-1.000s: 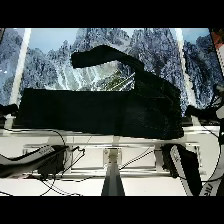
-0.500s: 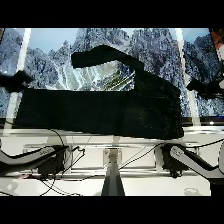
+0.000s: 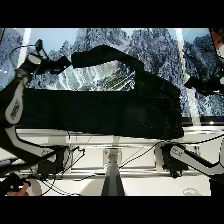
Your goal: Fold the clothes and pants, and hang the long-sleeved shirts on hangers.
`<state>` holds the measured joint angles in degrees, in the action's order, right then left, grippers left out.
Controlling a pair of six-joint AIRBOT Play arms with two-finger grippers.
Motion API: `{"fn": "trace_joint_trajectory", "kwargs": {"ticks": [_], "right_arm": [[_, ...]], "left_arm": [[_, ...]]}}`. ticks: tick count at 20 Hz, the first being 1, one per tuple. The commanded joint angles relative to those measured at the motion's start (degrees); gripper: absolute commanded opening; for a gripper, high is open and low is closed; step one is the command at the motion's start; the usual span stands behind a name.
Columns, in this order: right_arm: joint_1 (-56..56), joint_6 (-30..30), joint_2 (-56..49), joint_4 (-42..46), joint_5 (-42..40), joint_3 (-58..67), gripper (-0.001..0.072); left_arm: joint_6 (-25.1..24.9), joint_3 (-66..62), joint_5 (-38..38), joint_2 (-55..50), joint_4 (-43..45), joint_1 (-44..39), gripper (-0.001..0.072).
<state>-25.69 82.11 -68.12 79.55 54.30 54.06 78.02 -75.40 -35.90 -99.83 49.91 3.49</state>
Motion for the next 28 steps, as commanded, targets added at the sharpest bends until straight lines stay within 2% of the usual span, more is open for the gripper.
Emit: {"fn": "trace_joint_trajectory", "kwargs": {"ticks": [1, 5, 6, 8, 9, 11, 14, 16, 21, 23, 25, 27, 28], "right_arm": [[0.02, -1.07, -0.11, 0.26, 0.07, 0.11, 0.0693], [0.02, -1.03, -0.11, 0.20, 0.11, 0.11, 0.0693], [0.02, -1.03, -0.11, 0.22, 0.13, 0.11, 0.0693], [0.02, -1.03, -0.11, 0.22, 0.13, 0.11, 0.0693], [0.02, -1.03, -0.11, 0.22, 0.13, 0.09, 0.0693], [0.02, -1.03, -0.09, 0.22, 0.20, 0.11, 0.0693], [0.02, -1.03, -0.11, 0.24, 0.15, 0.11, 0.0693], [0.02, -1.01, -0.11, 0.22, 0.15, 0.09, 0.0693], [0.02, -0.81, -0.11, 0.15, 0.63, 0.09, 0.0693], [0.02, -0.81, -0.11, 0.15, 1.57, 0.09, 0.0693], [0.02, -0.81, -0.11, 0.15, 2.45, 0.09, 0.0693], [0.02, -0.81, -0.11, 0.15, 3.34, 0.09, 0.0693], [0.02, -0.81, -0.11, 0.15, 3.39, 0.09, 0.0693]], "left_arm": [[-0.04, -5.79, 2.14, -7.15, -0.90, -2.38, 0.0547], [-0.09, -6.64, 4.68, -9.25, -0.17, -3.06, 0.0535], [-0.11, -6.64, 5.53, -9.38, -0.28, -3.26, 0.0467], [-0.55, -6.95, 7.08, -9.33, -0.44, -3.82, 0.0208], [-0.52, -7.48, 6.71, -9.25, -0.46, -3.98, 0.0039], [-2.60, -9.86, 2.51, -7.61, 1.68, -3.69, 0.0022], [-2.60, -14.60, -7.72, -0.35, 12.13, -1.81, 0.0021], [-2.60, -17.29, -14.43, 7.56, 17.14, -0.22, 0.0021], [-2.58, -18.08, -23.17, 29.86, 18.93, 2.12, 0.0021], [-0.63, -18.05, -28.33, 35.47, 24.52, 2.10, 0.0020], [4.26, -18.05, -38.27, 37.44, 29.83, 2.10, 0.0021], [4.31, -16.46, -50.10, 36.76, 33.53, 2.10, 0.0021], [4.28, -14.47, -52.28, 36.17, 34.18, 2.10, 0.0021]]}}
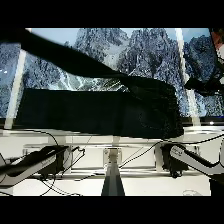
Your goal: Fold the clothes and pants, and hang the long-sleeved shirts on hangers.
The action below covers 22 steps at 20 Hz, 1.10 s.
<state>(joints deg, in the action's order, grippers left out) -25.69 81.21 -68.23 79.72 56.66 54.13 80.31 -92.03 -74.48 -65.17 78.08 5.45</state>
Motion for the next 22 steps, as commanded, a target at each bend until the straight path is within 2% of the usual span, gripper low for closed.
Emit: {"fn": "trace_joint_trajectory", "kwargs": {"ticks": [1, 4, 7, 12, 15, 16, 17, 18, 19, 22], "right_arm": [[0.02, 0.09, 0.00, -0.02, 1.01, 0.02, 0.0693], [0.02, 0.09, 0.00, -0.02, 0.92, 0.02, 0.0693], [0.02, 0.09, 0.00, -0.02, 0.11, 0.02, 0.0693], [0.02, 0.09, 0.00, -0.07, -2.23, 0.02, 0.0693], [0.02, 0.09, 0.00, -0.07, -2.27, 0.02, 0.0693], [0.02, 0.09, 0.00, -0.07, -2.29, 0.02, 0.0694], [0.02, 0.09, 0.00, -0.07, -2.29, 0.02, 0.0693], [0.02, 0.09, 0.00, -0.07, -2.32, 0.02, 0.0693], [0.02, 0.09, 0.00, -0.07, -2.32, 0.02, 0.0693], [0.02, 0.09, 0.00, -0.07, -2.29, 0.02, 0.0694]], "left_arm": [[1.99, 4.98, -12.66, 0.70, 5.90, 0.15, 0.0021], [2.03, 13.84, -0.87, -3.80, 3.52, 0.13, 0.0021], [2.03, 18.23, 11.52, -12.96, -4.35, 0.13, 0.0022], [2.01, 18.23, 34.03, -27.50, -24.85, 0.35, 0.0023], [1.99, 18.23, 42.71, -31.43, -38.75, 0.76, 0.0023], [1.97, 18.23, 44.57, -32.00, -40.79, 0.76, 0.0060], [1.64, 18.23, 45.99, -32.15, -40.79, 0.76, 0.0257], [-0.44, 18.21, 46.69, -32.15, -40.65, 0.90, 0.0567], [-2.49, 18.14, 46.64, -32.13, -40.63, 1.11, 0.0693], [-4.94, 18.12, 44.61, -32.00, -40.41, 3.30, 0.0695]]}}
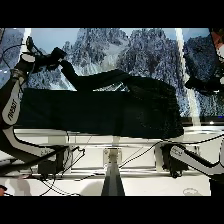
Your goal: Fold the clothes and pants, and hang the long-sleeved shirts on hangers.
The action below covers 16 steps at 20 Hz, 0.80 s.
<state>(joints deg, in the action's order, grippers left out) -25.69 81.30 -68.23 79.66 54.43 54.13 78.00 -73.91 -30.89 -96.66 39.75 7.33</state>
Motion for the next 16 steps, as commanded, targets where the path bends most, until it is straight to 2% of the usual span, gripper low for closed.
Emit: {"fn": "trace_joint_trajectory", "kwargs": {"ticks": [1, 6, 7, 8, 9, 10, 13, 16], "right_arm": [[0.02, 0.00, 0.00, 0.00, -0.07, 0.02, 0.0693], [0.02, 0.00, 0.00, -0.02, -0.07, 0.02, 0.0693], [0.02, 0.02, 0.00, -0.09, -0.09, 0.02, 0.0693], [0.02, 0.02, -0.02, -0.20, -0.09, 0.02, 0.0693], [0.02, 0.02, 0.00, -0.35, -0.09, 0.02, 0.0693], [0.02, 0.04, 0.00, -0.39, -0.09, 0.02, 0.0693], [0.02, 0.15, 0.00, -0.48, -0.02, 0.02, 0.0693], [0.02, 0.17, 0.00, -1.64, -0.04, 0.02, 0.0693]], "left_arm": [[-2.62, 0.00, -0.13, -0.50, -1.46, 2.64, 0.0694], [-2.58, 0.00, -11.43, -0.52, 8.28, 9.66, 0.0690], [-2.58, 0.02, -14.32, -0.57, 10.08, 10.86, 0.0664], [-2.58, 0.02, -17.03, -0.85, 11.32, 11.65, 0.0583], [-2.58, 0.02, -20.04, -1.51, 11.72, 12.13, 0.0548], [-2.60, 0.02, -21.86, -2.29, 11.65, 12.26, 0.0548], [-2.62, 0.00, -22.03, -5.16, 10.21, 10.86, 0.0548], [-2.64, -0.02, -17.73, -6.80, 7.28, 8.63, 0.0544]]}}
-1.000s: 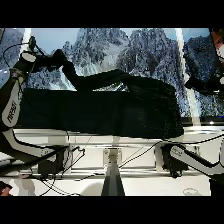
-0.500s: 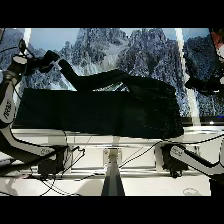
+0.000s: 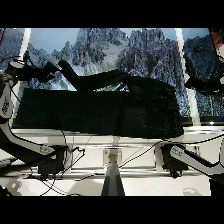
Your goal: Fold the clothes and pants, and hang the long-sleeved shirts on hangers.
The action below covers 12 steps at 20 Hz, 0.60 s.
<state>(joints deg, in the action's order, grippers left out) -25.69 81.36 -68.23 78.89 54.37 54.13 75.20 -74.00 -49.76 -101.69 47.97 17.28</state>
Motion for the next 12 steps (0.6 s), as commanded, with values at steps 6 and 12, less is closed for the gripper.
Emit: {"fn": "trace_joint_trajectory", "kwargs": {"ticks": [6, 12], "right_arm": [[0.02, 0.11, 0.00, -0.92, 0.04, 0.02, 0.0693], [0.02, 0.11, 0.00, -0.94, 0.07, 0.02, 0.0693]], "left_arm": [[0.15, 0.07, 5.64, -2.19, -1.49, -5.31, 0.0386], [0.09, -0.02, 5.51, -1.88, -1.05, -5.73, 0.0023]]}}
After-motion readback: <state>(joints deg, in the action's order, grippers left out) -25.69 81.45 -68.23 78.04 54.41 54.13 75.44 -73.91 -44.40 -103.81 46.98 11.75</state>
